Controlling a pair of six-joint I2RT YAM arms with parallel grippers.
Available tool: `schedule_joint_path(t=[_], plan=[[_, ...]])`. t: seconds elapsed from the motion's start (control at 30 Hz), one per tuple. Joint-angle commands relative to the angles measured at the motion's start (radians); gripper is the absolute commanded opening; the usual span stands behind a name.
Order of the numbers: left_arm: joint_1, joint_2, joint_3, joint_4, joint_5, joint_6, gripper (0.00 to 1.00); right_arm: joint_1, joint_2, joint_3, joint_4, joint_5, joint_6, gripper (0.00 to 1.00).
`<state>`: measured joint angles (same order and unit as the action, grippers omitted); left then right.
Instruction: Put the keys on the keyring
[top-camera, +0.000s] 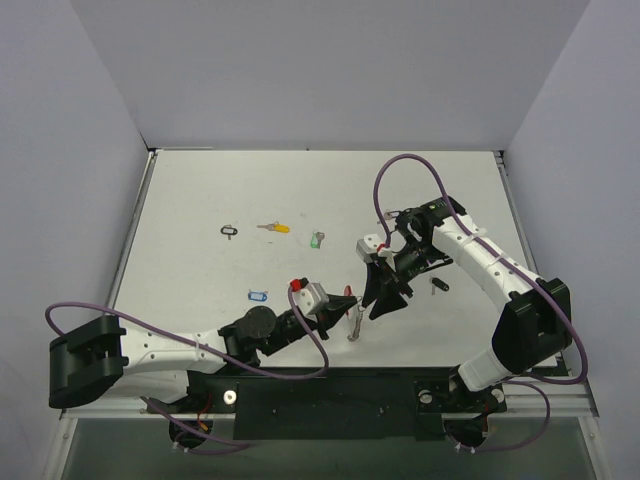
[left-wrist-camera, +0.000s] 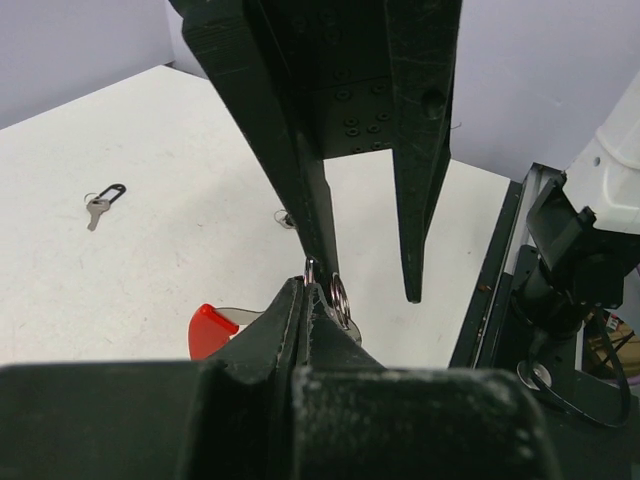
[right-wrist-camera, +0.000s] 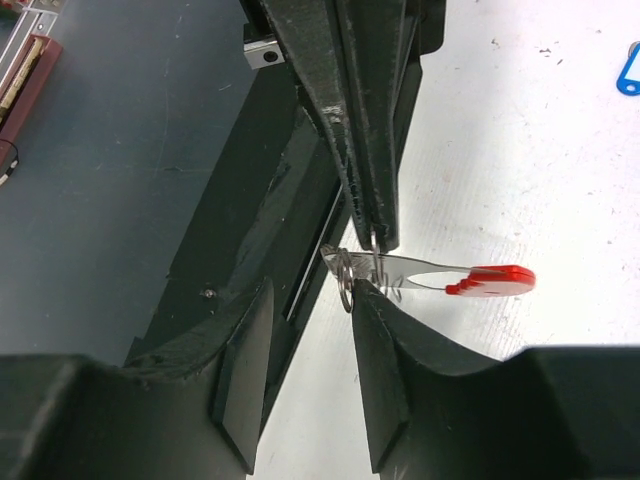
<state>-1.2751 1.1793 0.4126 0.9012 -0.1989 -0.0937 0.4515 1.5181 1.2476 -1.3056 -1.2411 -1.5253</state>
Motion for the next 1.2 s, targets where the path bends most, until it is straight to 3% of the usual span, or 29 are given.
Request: schedule_joint_path(t=[0.0, 0.63, 1.07, 1.17], plan=[[-0.001, -0.032, 0.011, 0.047, -0.045, 0.011, 0.00, 0.006, 0.002, 0.029, -0.250, -0.046, -0.061, 0.33], [-0.001, -0.023, 0.003, 0.048, -0.079, 0.005, 0.00, 0.039, -0.036, 0.021, -0.264, -0.038, -0.098, 0.32], [0.006, -0.012, -0.008, 0.064, -0.066, -0.006, 0.00, 0.020, -0.056, 0.038, -0.262, -0.017, -0.085, 0.36], [0.010, -0.017, -0.018, 0.064, -0.051, -0.009, 0.00, -0.016, -0.065, 0.039, -0.262, 0.000, -0.084, 0.41]])
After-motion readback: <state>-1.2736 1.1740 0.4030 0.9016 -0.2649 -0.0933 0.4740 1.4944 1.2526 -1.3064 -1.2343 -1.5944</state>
